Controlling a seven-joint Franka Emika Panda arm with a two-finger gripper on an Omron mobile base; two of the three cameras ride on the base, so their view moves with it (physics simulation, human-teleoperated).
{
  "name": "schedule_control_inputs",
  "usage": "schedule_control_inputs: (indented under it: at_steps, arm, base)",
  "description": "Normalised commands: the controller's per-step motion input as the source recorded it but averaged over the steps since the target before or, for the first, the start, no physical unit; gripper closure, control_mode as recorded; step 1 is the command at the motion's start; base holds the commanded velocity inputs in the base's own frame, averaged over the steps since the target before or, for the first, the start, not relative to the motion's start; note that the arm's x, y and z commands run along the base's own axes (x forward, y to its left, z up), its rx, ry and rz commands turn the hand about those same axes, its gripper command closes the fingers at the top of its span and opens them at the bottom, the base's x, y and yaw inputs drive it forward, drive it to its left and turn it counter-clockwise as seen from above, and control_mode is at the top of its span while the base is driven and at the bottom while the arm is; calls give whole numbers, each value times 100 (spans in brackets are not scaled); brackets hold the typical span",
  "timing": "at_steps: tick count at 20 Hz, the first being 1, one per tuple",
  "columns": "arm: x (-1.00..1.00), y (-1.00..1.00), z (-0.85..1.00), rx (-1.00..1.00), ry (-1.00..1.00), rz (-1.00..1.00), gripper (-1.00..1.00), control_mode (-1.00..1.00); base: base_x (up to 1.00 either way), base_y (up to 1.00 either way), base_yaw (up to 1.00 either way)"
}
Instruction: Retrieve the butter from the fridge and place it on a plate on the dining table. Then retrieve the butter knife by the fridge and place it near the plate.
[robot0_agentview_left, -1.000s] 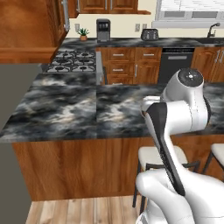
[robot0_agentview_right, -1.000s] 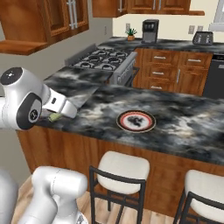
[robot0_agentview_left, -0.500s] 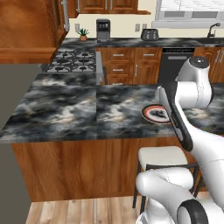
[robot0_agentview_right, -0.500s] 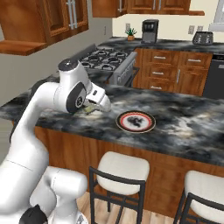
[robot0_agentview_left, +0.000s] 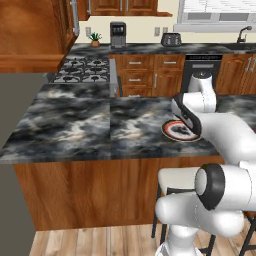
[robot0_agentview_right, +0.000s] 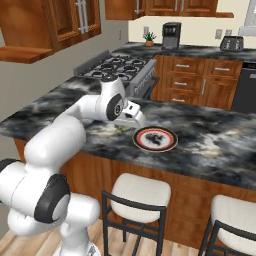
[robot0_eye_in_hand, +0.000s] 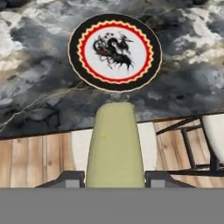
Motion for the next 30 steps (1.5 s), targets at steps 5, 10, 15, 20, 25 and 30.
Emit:
schedule_control_inputs:
  at_steps: [5,10,15,20,25,30]
  arm:
    - [96,-39,-17,5,0,3,100,-100]
    - [99,-20,-61,0,0,8,100,-100]
    - [87,-30,-69,0,0,9,100,-100]
    - [68,-23,-54,0,0,5,100,-100]
    - [41,-1,-43,0,2,0,100,-100]
    - [23,-6,-37,0,3,-2,100,-100]
  base:
    - [0,0,0]
    - [0,0,0]
    - [0,0,0]
    - [0,0,0]
    - [0,0,0]
    - [0,0,0]
